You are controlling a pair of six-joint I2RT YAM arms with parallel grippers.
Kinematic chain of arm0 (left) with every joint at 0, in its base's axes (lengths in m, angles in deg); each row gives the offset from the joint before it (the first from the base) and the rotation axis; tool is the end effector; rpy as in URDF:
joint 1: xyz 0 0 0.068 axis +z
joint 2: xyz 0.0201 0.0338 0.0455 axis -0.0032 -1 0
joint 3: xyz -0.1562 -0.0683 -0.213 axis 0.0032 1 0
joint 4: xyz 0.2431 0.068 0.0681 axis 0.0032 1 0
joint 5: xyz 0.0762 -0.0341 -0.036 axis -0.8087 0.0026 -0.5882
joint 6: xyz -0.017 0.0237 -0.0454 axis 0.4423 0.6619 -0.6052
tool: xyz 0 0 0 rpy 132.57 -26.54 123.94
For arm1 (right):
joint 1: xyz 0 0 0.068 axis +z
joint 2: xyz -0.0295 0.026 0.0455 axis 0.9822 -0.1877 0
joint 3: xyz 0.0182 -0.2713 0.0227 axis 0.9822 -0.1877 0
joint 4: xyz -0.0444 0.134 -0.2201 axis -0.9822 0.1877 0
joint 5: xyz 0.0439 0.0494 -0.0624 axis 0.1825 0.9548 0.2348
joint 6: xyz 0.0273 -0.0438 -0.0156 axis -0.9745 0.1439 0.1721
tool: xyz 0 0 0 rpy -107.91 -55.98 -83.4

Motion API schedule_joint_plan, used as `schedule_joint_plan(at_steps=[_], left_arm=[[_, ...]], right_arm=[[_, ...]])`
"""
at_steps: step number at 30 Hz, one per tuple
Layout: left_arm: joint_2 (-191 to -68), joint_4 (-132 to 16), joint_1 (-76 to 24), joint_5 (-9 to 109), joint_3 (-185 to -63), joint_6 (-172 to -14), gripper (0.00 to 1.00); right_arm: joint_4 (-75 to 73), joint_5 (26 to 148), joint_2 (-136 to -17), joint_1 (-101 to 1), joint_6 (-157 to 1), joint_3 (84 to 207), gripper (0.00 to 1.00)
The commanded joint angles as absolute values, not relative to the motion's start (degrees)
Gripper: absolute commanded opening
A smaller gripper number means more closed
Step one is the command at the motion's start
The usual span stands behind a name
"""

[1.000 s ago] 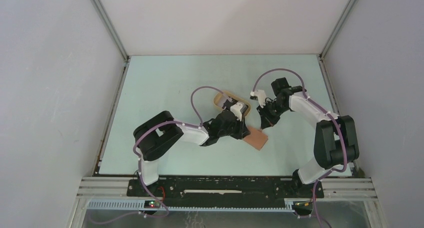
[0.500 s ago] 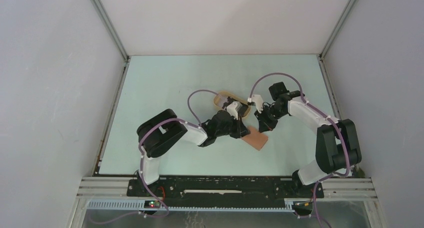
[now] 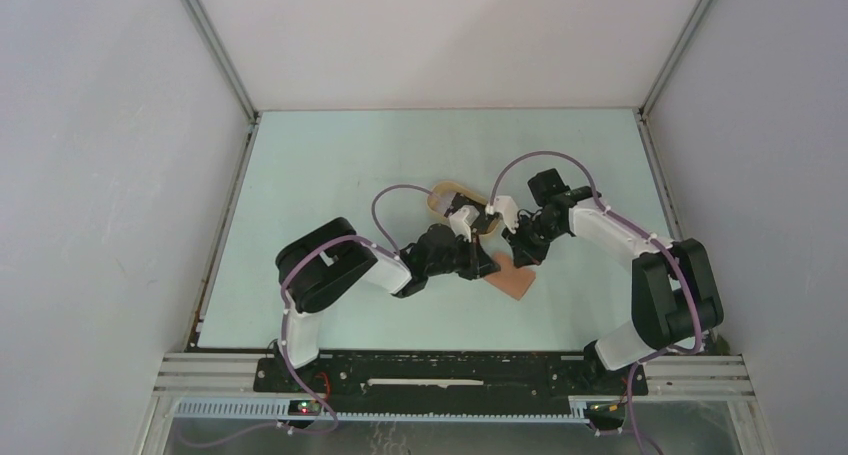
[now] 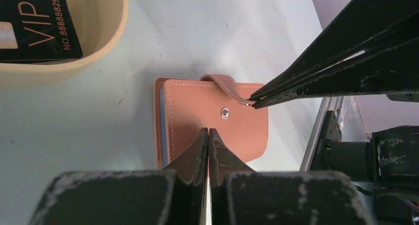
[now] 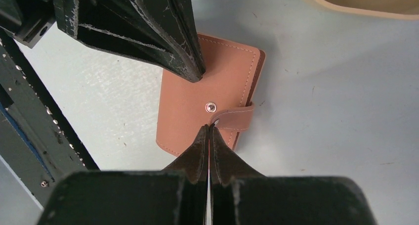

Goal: Put the credit cards into the card holder
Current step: Close the card holder at the center of the board.

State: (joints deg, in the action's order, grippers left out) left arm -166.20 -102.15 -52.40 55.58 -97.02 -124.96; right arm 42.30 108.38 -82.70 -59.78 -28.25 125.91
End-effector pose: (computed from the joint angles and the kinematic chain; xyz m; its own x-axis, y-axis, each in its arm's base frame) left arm 0.2192 -0.3007 0.1159 -0.7802 -0.0728 -0.6213 0.5131 0.4935 -0.7022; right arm 0.2547 0.1077 0.1994 -0.3947 -0.7719 -0.4984 -0.9175 0.3598 0.1695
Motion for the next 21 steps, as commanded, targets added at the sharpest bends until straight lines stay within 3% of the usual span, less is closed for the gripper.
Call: schedule_joint_plan(at_steps=[1,21], left_arm=[[-167.04,-105.49,-52.01,57.2,-95.83,-125.93,0.02],[-168.05,-109.63,-51.03,59.09,-94.68,-127.65,0.01]], right_arm=[[40.44,107.91,-82.35,-58.33,-26.76,125.35,0.0],[38.36,103.45,-84.25,-54.74,-27.3,124.94,0.0]])
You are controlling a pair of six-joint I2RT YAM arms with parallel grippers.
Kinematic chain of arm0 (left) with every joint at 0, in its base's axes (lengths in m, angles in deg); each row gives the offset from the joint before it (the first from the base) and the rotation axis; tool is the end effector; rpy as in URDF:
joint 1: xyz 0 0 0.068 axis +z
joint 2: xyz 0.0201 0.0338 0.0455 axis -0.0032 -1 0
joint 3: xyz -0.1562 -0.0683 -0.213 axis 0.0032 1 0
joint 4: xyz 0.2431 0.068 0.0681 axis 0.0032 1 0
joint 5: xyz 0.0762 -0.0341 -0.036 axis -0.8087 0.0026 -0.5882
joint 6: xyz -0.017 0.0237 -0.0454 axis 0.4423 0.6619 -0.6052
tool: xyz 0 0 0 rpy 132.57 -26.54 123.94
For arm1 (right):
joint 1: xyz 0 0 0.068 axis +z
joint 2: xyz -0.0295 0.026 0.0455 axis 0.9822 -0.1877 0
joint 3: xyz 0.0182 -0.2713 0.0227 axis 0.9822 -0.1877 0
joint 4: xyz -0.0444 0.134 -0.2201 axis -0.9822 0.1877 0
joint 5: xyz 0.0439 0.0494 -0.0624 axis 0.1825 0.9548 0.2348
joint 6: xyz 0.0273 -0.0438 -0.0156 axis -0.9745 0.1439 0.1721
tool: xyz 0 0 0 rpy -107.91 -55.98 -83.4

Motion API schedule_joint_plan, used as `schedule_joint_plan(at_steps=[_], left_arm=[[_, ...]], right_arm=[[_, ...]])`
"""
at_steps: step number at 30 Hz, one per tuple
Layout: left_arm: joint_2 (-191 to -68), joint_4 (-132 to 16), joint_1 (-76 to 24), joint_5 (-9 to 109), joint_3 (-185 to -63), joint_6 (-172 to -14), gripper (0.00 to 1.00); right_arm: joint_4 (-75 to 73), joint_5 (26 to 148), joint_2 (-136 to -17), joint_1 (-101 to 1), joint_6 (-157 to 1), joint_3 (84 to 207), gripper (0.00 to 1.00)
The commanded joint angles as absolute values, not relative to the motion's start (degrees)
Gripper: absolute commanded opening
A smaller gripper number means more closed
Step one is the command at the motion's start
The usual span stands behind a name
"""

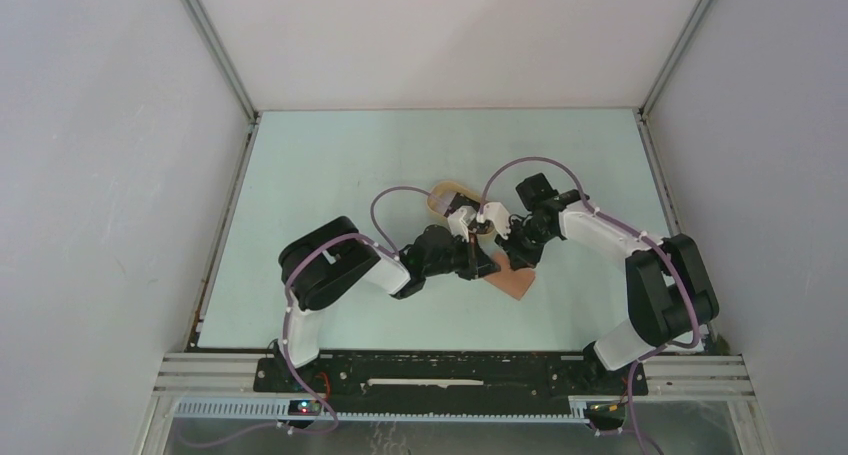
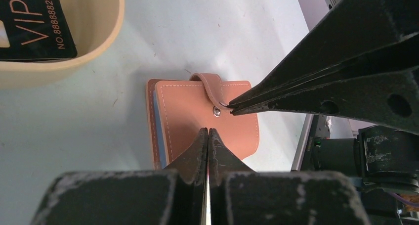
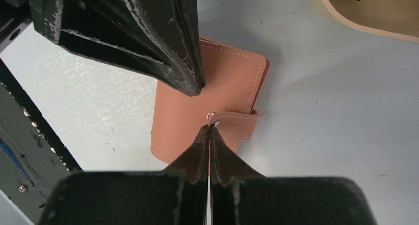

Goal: Put the credit cards into the card holder
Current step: Close the card holder at the center of the board.

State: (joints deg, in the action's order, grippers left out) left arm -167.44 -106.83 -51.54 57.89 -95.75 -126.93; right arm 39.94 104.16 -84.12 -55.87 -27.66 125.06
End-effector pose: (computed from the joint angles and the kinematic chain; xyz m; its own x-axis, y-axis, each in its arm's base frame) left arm 0.2209 -0.2961 0.1112 -0.7921 -0.0945 -0.6031 0.5058 0.4514 -0.7351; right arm 0.2512 0.1241 0.1890 -0.3323 -0.8249 -0.4572 -0.9420 0.3147 0.1168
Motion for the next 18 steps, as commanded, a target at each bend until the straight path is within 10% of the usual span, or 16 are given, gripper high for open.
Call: schedule_joint_plan(at_steps=[1,18], left_arm=[[-168.05,-109.8,-50.99,59.15,-94.68,-127.78,0.01],[-168.59,-111.43,-50.49,59.73,-94.13,-128.58,0.0]], right_arm=[[38.32,103.11,-84.39,-54.55,-27.23,124.89,0.0],[37.89,97.48,-85.49,-50.07,-26.21,124.15,0.0]])
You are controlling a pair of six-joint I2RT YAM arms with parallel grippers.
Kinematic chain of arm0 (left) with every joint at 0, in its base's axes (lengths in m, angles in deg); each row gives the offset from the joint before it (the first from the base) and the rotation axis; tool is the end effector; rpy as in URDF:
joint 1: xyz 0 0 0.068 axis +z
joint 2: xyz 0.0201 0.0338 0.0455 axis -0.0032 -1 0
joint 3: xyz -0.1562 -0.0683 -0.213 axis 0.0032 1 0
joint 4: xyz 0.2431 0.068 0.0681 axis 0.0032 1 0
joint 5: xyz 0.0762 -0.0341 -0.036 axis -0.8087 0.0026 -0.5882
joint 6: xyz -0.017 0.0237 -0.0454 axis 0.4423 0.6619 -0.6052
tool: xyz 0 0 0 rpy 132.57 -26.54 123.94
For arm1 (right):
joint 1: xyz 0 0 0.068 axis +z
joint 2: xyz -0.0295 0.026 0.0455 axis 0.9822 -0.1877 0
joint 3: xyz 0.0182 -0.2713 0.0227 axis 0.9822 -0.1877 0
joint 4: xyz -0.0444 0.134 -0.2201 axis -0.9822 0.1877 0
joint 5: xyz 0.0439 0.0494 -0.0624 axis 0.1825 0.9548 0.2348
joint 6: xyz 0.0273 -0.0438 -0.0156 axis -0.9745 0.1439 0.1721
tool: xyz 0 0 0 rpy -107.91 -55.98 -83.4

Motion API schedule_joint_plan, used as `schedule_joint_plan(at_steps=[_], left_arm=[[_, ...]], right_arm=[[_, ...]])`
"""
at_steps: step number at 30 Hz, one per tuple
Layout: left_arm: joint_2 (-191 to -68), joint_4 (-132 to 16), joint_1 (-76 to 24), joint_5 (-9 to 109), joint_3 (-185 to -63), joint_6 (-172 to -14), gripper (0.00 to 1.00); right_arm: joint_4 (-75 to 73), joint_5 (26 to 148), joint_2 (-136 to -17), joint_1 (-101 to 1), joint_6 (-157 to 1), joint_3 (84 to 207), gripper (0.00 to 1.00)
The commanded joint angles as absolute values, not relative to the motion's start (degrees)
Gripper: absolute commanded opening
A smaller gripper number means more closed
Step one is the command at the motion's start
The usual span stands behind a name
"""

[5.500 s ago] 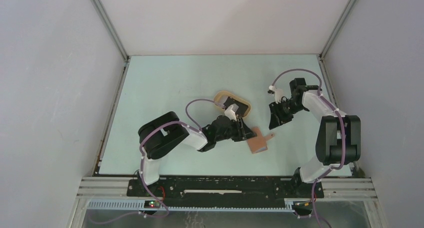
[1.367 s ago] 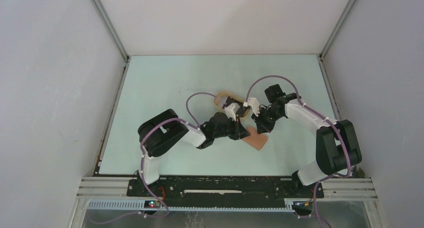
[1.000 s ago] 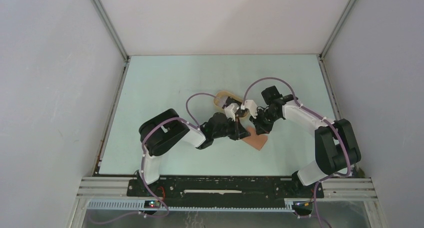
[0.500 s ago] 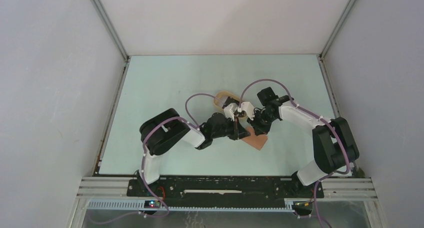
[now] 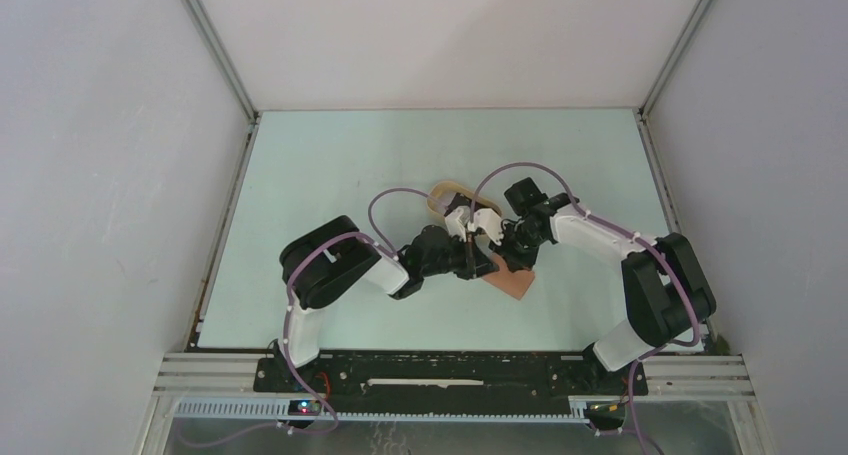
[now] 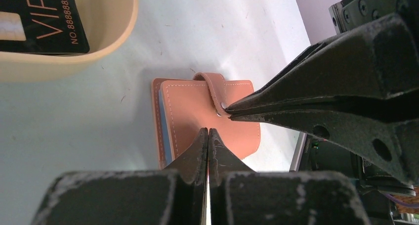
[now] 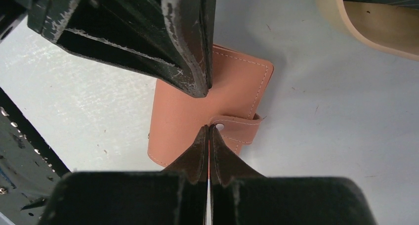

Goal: Put the credit cards into the card holder
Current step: Close the card holder at the center of the board.

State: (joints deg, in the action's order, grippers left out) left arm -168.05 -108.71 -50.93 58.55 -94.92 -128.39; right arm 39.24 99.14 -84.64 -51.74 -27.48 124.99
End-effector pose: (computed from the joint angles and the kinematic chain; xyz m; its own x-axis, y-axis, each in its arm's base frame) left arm 0.2221 -0.2920 0.1074 -0.8036 -0.1106 -0.5848 0.4870 0.4425 -0.7530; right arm 0.2447 0.1403 0.1856 -0.2705 -0.8736 -0.4046 -0.9609 0.2711 0.0570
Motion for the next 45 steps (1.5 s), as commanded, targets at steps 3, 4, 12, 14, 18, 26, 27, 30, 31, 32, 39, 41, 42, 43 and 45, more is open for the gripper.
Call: schedule_joint_plan(at_steps=[3,4,12,14,18,26,27,30,31,32,39,41,42,43,45], left_arm=[[-168.75,-111.75,-50.36,59.95,-94.05,-128.8,0.0],[-168.8,-111.83,-50.31,59.93,-94.06,-128.87,0.0],[-168.95,-112.46,-50.18,60.2,-93.96,-129.15,0.0],[-169.01,-112.54,-50.18,60.27,-93.97,-129.15,0.0],[-169.04,-112.86,-50.18,60.39,-93.88,-129.32,0.0],[-169.16,-113.74,-50.02,60.67,-93.47,-129.76,0.0],[-169.15,-113.82,-49.98,60.63,-93.43,-129.79,0.0],[-169.17,-114.13,-49.93,60.72,-93.35,-129.86,0.0],[-169.17,-114.21,-49.92,60.72,-93.28,-129.86,0.0],[-169.18,-114.23,-49.92,60.74,-93.23,-129.86,0.0],[-169.1,-114.32,-49.92,60.85,-93.27,-129.86,0.0],[-168.87,-114.39,-49.93,60.86,-93.16,-129.86,0.0],[-168.64,-114.4,-49.93,60.82,-93.06,-129.86,0.0],[-168.34,-114.48,-49.92,60.8,-92.83,-129.81,0.01],[-167.08,-114.49,-49.93,60.6,-92.1,-129.62,0.02]], right_arm=[[37.72,96.68,-85.93,-49.38,-26.34,124.15,0.0],[37.67,96.41,-86.09,-49.26,-26.41,124.1,0.0],[37.87,95.11,-87.67,-48.6,-27.23,124.55,0.0],[38.01,95.01,-88.4,-48.6,-27.51,124.81,0.0],[38.68,94.66,-90.09,-48.6,-28.22,125.61,0.0],[39.98,95.28,-92.19,-48.67,-29.39,127.01,0.0],[40.2,95.38,-92.59,-48.68,-29.6,127.24,0.0],[41.53,96.36,-94.12,-49.5,-30.38,128.55,0.0],[41.91,96.75,-94.52,-50.06,-30.57,128.86,0.0],[42.31,97.07,-95.06,-50.44,-30.68,129.13,0.0],[44.5,98.3,-97.08,-51.72,-31.09,130.26,0.0],[45.18,98.63,-97.56,-51.87,-31.09,130.59,0.0],[45.63,99.04,-97.74,-52.04,-31.09,130.91,0.0],[46.33,100.03,-97.71,-52.37,-31.01,131.32,0.01],[47.41,102.8,-96.3,-53.32,-31.0,132.03,0.15]])
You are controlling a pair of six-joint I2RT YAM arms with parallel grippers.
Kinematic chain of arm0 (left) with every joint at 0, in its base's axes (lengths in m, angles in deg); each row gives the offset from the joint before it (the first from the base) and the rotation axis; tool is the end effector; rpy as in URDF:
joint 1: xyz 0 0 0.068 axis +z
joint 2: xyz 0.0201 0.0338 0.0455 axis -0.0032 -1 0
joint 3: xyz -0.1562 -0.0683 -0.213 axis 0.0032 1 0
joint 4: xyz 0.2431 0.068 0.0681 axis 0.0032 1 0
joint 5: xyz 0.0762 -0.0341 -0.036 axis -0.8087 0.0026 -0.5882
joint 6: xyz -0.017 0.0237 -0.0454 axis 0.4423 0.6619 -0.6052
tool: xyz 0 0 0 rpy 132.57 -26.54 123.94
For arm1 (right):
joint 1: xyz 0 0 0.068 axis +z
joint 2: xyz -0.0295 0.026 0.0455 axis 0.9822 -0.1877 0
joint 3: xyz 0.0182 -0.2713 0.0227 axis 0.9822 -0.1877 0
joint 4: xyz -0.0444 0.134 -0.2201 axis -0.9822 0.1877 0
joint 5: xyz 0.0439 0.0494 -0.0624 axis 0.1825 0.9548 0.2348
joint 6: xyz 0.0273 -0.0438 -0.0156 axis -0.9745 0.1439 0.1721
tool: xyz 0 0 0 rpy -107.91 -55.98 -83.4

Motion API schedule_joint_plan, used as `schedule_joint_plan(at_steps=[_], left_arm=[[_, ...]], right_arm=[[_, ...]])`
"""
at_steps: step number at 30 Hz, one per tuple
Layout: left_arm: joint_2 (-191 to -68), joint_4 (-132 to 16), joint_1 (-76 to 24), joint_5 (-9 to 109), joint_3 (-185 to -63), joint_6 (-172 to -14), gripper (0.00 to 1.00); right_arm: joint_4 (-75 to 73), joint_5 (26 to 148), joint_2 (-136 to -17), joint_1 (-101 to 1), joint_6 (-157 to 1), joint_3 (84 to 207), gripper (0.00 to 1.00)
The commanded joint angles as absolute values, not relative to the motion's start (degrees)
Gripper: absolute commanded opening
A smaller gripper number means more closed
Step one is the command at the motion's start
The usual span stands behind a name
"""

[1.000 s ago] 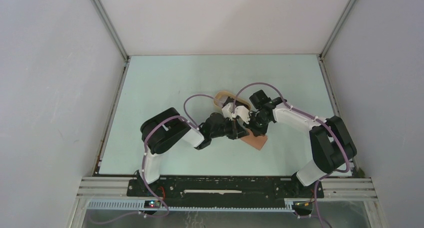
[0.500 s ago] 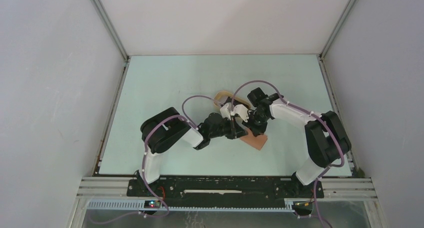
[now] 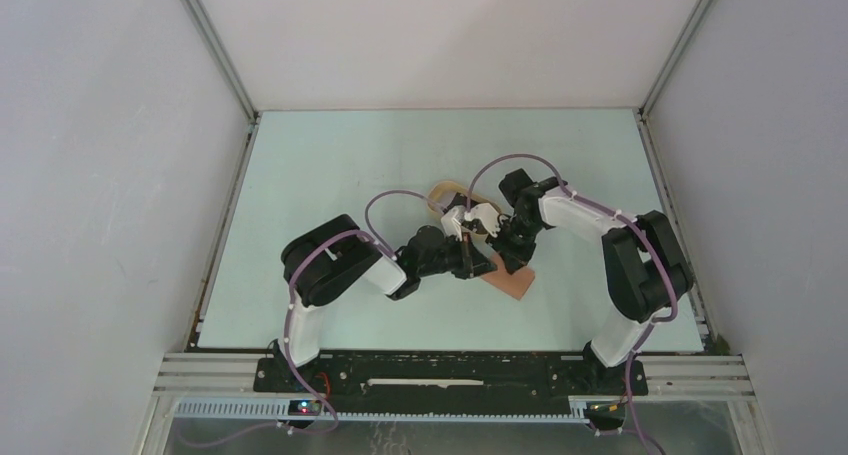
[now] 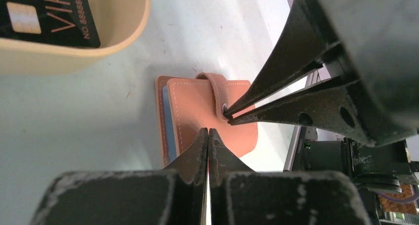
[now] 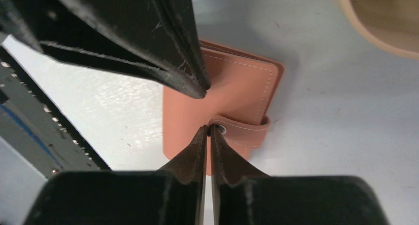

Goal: Put the credit cards into the card holder
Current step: Close the card holder at the center of the board, then reset both arms

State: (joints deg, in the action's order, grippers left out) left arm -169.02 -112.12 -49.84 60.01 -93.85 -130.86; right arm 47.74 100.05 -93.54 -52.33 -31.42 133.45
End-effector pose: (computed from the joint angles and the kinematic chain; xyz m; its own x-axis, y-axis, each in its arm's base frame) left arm 0.2250 -0.2859 0.1034 -0.8195 -0.1382 -0.5562 0.4614 0.4167 -0.7833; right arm 0.2670 0.1489 0.1781 -0.3933 -0.8702 -0.2969 -0.9166 0.3456 0.2011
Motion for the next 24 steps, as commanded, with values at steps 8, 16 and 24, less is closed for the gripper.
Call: schedule_joint_plan(at_steps=[8,16,24], left_arm=[[-153.62,-110.54,-50.14,57.66,-84.51,-126.53,0.24],[-120.94,-79.82,-51.79,45.31,-81.77,-111.52,0.47],[-93.76,-50.21,-51.81,34.6,-91.96,-102.48,0.99]], right_arm=[[48.59,109.59,-81.14,-55.46,-30.68,132.01,0.5],[45.84,113.04,-59.18,-67.04,-30.95,129.91,0.61],[47.24,115.99,-37.85,-84.03,-38.66,135.64,1.0]])
